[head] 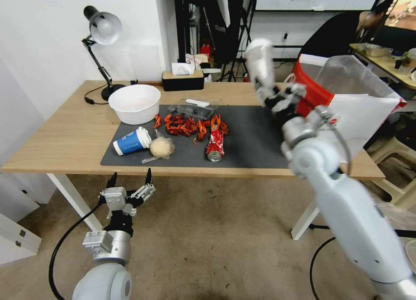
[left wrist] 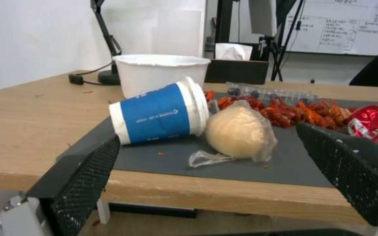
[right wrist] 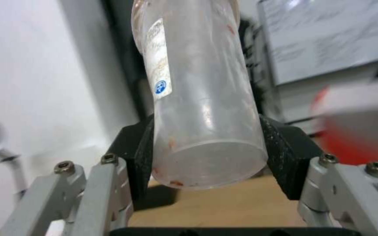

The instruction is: Pick up the trash from the table and place it into the takeout bag.

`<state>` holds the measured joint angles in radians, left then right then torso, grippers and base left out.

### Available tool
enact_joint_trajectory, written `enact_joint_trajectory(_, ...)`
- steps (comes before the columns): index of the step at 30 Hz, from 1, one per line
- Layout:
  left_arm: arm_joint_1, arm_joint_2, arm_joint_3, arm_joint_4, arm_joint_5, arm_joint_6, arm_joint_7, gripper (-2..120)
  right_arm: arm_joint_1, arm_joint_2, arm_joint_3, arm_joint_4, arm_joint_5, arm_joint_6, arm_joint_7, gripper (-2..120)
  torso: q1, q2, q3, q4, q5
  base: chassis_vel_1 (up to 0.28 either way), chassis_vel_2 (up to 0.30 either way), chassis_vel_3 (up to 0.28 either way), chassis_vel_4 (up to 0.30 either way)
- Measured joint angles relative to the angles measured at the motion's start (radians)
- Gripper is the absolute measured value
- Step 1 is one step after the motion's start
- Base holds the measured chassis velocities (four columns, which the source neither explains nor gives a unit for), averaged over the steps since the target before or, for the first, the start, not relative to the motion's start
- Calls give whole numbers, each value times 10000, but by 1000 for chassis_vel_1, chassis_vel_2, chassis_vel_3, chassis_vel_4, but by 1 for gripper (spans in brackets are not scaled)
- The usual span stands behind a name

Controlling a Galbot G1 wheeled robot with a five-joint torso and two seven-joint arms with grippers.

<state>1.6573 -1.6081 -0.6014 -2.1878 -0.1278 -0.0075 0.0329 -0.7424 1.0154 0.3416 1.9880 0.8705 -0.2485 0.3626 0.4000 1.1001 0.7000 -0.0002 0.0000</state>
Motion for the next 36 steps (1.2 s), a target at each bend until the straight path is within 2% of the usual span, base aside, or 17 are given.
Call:
enact_joint_trajectory(7, 21, 0, 84, 10, 58, -65, 11, 100, 38, -894, 1372, 401, -556, -1728, 1719, 52, 0, 0, 0, 1, 1, 0, 0, 0, 0)
enact_joint_trajectory(16, 44, 0, 117, -15, 73, -77, 25, 100, -464, -980, 1825, 369, -614, -2967, 2581, 52, 0, -1, 0, 2, 2, 0, 0, 0, 0)
enact_joint_trajectory(19, 52, 0, 120, -38, 75, -76, 30, 100, -534, -906, 1841, 405, -603, -3096, 2649, 58, 0, -1, 0, 4, 0, 0, 0, 0, 0)
enact_joint_trajectory(21, 58, 0, 119, -47, 76, -76, 31, 100, -554, -883, 1844, 417, -597, -3129, 2665, 65, 0, -1, 0, 3, 0, 0, 0, 0, 0)
enact_joint_trajectory(22, 75, 0, 118, -61, 78, -77, 33, 100, -560, -870, 1856, 438, -590, -3154, 2672, 74, 0, -1, 0, 3, -1, 0, 0, 0, 0)
enact_joint_trajectory(23, 75, 0, 118, -61, 78, -77, 33, 100, -560, -870, 1856, 438, -590, -3154, 2672, 74, 0, -1, 0, 3, -1, 0, 0, 0, 0)
enact_joint_trajectory(25, 92, 0, 116, -76, 81, -77, 35, 100, -559, -889, 1890, 480, -575, -3206, 2677, 82, 0, -1, 0, 3, 0, 0, 0, 0, 0)
enact_joint_trajectory(27, 97, 0, 116, -76, 84, -78, 37, 100, -556, -903, 1906, 506, -535, -3182, 2667, 87, 0, -1, 0, 3, -1, 0, 0, 0, 0)
enact_joint_trajectory(29, 106, 0, 122, -78, 97, -85, 39, 100, -543, -925, 1961, 587, -51, -2386, 2362, 96, 0, -1, 0, 2, 0, 0, 0, 0, 0)
enact_joint_trajectory(30, 106, 0, 122, -78, 97, -85, 39, 100, -543, -925, 1961, 587, -51, -2386, 2362, 96, 0, -1, 0, 2, 0, 0, 0, 0, 0)
enact_joint_trajectory(33, 109, 0, 137, -84, 116, -92, 42, 100, -786, -973, 2058, 1015, 1261, -329, 1053, 100, 0, -1, 0, 4, -3, 0, 0, 0, 0)
enact_joint_trajectory(34, 109, 0, 137, -84, 116, -92, 42, 100, -786, -973, 2058, 1015, 1261, -329, 1053, 100, 0, -1, 0, 4, -3, 0, 0, 0, 0)
enact_joint_trajectory(36, 110, 0, 141, -86, 119, -101, 44, 100, -1197, -986, 2073, 1359, 1569, 342, 224, 100, 0, -1, 0, 2, -2, 0, 0, 0, 0)
